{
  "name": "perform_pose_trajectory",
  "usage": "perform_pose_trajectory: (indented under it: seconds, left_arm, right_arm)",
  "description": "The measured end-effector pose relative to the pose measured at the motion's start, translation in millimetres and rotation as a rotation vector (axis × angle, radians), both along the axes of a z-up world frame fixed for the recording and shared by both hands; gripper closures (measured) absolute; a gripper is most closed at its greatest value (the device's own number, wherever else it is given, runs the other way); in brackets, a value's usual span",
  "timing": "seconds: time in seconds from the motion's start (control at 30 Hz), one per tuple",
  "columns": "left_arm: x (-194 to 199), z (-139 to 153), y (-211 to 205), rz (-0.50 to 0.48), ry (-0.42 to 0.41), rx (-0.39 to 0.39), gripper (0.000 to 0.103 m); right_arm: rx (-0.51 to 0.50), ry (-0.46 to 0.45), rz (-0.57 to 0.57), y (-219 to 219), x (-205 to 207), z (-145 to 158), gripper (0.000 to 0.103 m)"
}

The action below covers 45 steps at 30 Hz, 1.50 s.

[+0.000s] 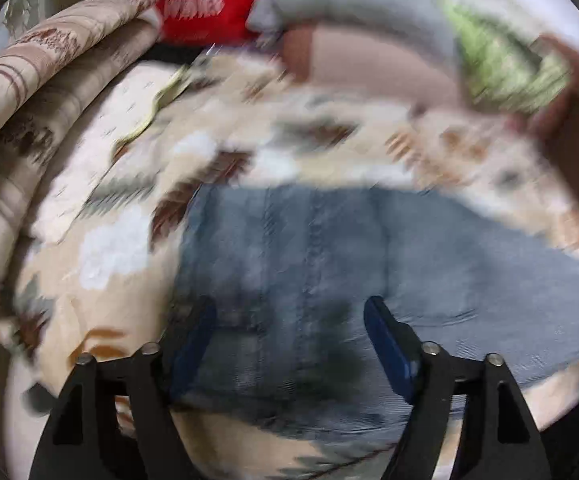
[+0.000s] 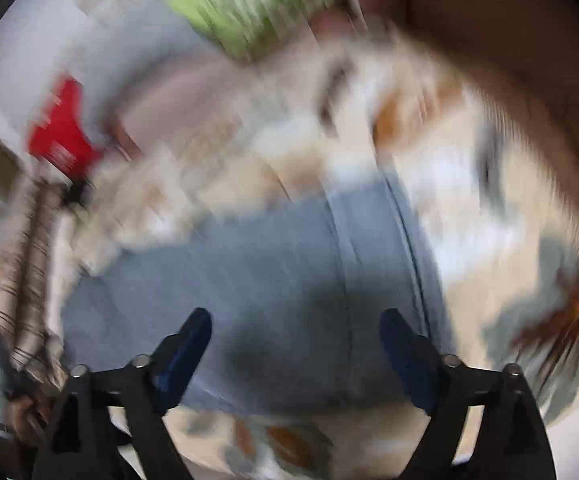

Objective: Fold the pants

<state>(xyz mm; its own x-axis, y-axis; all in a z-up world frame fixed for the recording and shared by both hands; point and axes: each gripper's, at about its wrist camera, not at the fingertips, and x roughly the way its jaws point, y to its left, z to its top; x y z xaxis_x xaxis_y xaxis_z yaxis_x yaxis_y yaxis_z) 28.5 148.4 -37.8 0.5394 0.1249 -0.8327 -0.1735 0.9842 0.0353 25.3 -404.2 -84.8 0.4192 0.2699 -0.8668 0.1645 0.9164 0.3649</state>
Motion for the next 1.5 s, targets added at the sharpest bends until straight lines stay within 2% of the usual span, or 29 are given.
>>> perform_pose_trajectory:
  seconds: [0.03, 0.07, 0.1, 0.13, 0.17, 0.23, 0.33, 0.4, 0.43, 0.5, 0.57, 0.7, 0.8, 0.83, 0.87, 0.9, 0.97, 1.03, 1.1, 1.17, 1.2, 1.23, 1.27, 1.33, 1.43, 1.5]
  left_arm:
    - [7, -22, 2, 0.029, 0.113, 0.032, 0.024]
    - [7, -37, 7, 0.029, 0.137, 0.004, 0.022]
    - [3, -31, 6, 0.024, 0.118, 0.017, 0.022]
    - [2, -24, 4, 0.025, 0.133, 0.029, 0.023]
    - [0, -15, 4, 0.023, 0.112, 0.010, 0.024]
    - [-8, 9, 8, -0.004, 0.005, -0.058, 0.023]
    - [-24, 33, 44, 0.109, -0.110, -0.251, 0.023]
    - [-34, 30, 65, 0.178, -0.109, -0.377, 0.023]
    - [-42, 24, 78, 0.221, -0.098, -0.474, 0.023]
    - [-56, 14, 86, 0.269, -0.087, -0.574, 0.023]
    - [-67, 0, 84, 0.293, -0.074, -0.682, 0.023]
    - [-55, -20, 58, 0.296, -0.023, -0.777, 0.023]
    - [-45, -28, 53, 0.327, -0.025, -0.780, 0.024]
    - [-42, -32, 54, 0.344, -0.018, -0.762, 0.038]
    - [-38, -35, 54, 0.355, 0.004, -0.731, 0.078]
    - [-37, -39, 57, 0.374, 0.033, -0.689, 0.096]
    - [-43, -44, 65, 0.405, 0.029, -0.702, 0.095]
    - [-53, -40, 66, 0.425, 0.019, -0.679, 0.095]
    - [-64, -22, 52, 0.389, -0.006, -0.560, 0.095]
    - [-63, -21, 34, 0.335, 0.044, -0.479, 0.093]
    - [-63, -22, 31, 0.325, 0.062, -0.473, 0.090]
    - [-61, -22, 30, 0.327, 0.069, -0.456, 0.073]
    - [-62, -20, 31, 0.345, 0.070, -0.427, 0.052]
    - [-69, -2, 35, 0.365, 0.001, -0.403, 0.049]
    - [-80, 33, 25, 0.312, -0.116, -0.287, 0.049]
    - [-73, 44, 19, 0.274, -0.172, -0.238, 0.044]
  right_arm:
    - [-0.025, 0.014, -0.002, 1, 0, -7, 0.020]
    - [-0.063, -0.021, -0.006, 6, -1, 2, 0.020]
    - [-0.103, -0.022, -0.002, 16, 2, 19, 0.020]
    - [-0.108, -0.042, 0.009, 22, 5, 30, 0.020]
    - [-0.119, -0.094, 0.032, 34, 8, 49, 0.020]
    - [-0.140, -0.154, 0.098, 62, 17, 73, 0.020]
    - [-0.053, -0.199, 0.254, 124, 39, 92, 0.020]
    - [0.036, -0.191, 0.400, 177, 43, 90, 0.020]
    - [0.062, -0.194, 0.453, 198, 39, 86, 0.020]
    - [0.118, -0.194, 0.556, 240, 33, 73, 0.020]
    - [0.114, -0.162, 0.599, 270, 31, 50, 0.020]
    - [0.137, -0.094, 0.580, 286, 32, 22, 0.020]
    - [0.155, -0.100, 0.547, 271, 29, 22, 0.020]
    - [0.163, -0.103, 0.531, 263, 28, 25, 0.020]
    - [0.173, -0.108, 0.509, 255, 29, 26, 0.020]
    - [0.183, -0.108, 0.488, 248, 29, 27, 0.020]
    - [0.191, -0.080, 0.464, 237, 31, 23, 0.020]
    - [0.166, -0.045, 0.452, 230, 35, 18, 0.020]
    - [0.133, -0.038, 0.453, 226, 41, 20, 0.020]
    - [0.140, -0.066, 0.447, 223, 51, 32, 0.020]
    - [0.139, -0.091, 0.436, 223, 63, 43, 0.019]
    - [0.136, -0.107, 0.425, 225, 73, 49, 0.019]
    - [0.136, -0.127, 0.421, 230, 87, 56, 0.017]
    - [0.132, -0.131, 0.453, 246, 117, 60, 0.013]
    - [0.054, -0.123, 0.455, 275, 166, 55, 0.013]
    - [0.093, -0.068, 0.489, 294, 194, 38, 0.014]
